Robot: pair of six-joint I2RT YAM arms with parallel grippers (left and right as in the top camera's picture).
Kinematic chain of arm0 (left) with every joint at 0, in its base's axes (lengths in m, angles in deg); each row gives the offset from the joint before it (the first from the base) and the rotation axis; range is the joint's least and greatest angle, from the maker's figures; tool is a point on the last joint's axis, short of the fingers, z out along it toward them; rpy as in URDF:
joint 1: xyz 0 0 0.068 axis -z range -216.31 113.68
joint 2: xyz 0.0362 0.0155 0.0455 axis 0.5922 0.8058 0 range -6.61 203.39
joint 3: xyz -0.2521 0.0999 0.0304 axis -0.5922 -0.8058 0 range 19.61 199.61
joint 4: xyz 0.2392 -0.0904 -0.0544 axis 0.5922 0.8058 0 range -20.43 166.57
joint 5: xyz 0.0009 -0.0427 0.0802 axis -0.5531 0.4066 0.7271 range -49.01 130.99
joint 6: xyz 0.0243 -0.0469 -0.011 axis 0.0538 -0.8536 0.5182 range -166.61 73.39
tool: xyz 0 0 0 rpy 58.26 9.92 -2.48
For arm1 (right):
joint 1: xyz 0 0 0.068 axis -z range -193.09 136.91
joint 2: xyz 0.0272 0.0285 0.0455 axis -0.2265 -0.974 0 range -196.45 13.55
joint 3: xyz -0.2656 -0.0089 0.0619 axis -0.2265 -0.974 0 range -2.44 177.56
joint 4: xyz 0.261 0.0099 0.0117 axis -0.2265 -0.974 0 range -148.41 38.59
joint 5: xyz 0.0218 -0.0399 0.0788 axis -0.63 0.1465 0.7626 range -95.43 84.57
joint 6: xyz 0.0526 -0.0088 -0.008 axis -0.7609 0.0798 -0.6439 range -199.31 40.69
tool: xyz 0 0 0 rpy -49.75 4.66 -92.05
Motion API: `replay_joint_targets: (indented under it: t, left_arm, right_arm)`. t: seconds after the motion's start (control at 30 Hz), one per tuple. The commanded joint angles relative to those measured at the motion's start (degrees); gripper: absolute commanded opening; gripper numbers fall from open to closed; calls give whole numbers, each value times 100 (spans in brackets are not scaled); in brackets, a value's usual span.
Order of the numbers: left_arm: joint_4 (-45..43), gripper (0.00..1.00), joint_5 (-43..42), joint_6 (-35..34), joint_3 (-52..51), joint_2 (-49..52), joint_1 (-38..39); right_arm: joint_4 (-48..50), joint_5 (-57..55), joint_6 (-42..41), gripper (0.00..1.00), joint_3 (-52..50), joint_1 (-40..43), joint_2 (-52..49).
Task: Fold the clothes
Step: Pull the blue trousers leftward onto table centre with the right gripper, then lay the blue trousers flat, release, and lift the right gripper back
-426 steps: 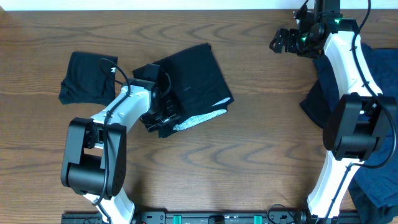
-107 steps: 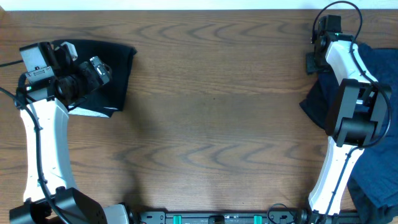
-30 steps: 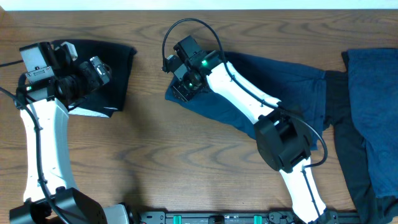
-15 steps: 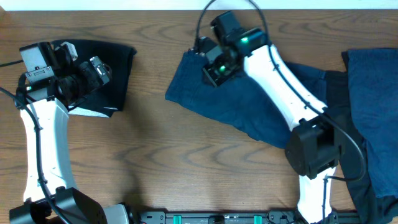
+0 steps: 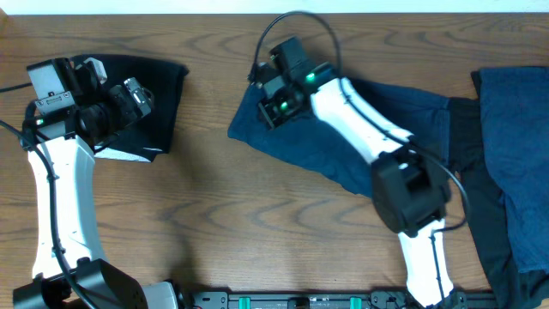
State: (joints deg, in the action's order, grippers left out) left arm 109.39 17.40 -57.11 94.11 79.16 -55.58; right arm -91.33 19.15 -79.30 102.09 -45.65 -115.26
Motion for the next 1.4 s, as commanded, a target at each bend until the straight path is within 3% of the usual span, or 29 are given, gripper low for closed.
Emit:
replay_joint_targets:
  t: [0.0,0.17,0.37,0.5,0.77,1.03,1.37]
  left_arm:
    - [4,98,26,31,-28,33,11]
    - [4,98,24,33,-28,33,11]
    - [4,98,26,31,-28,33,11]
    - [4,98,26,31,-28,33,11]
    - [4,98,26,31,-28,33,11]
    - [4,98,26,33,-28,33,11]
    - [4,98,26,33,-28,33,11]
  right_arm:
    - [197,-232,-426,1,-61,-223,-396]
    - [269,-157,-625,1,-61,-424,-758]
    - [94,1051,-730,1,-59,-660,-780]
    - [-61,1082,-721,1,-2,-765,-780]
    - [-1158,1073,-350,1,1228,-472,-780]
    - [-2903,-990,192,1,2212,-286,-780]
    - [-2865,-1547,542,1,2210,-308,-1088]
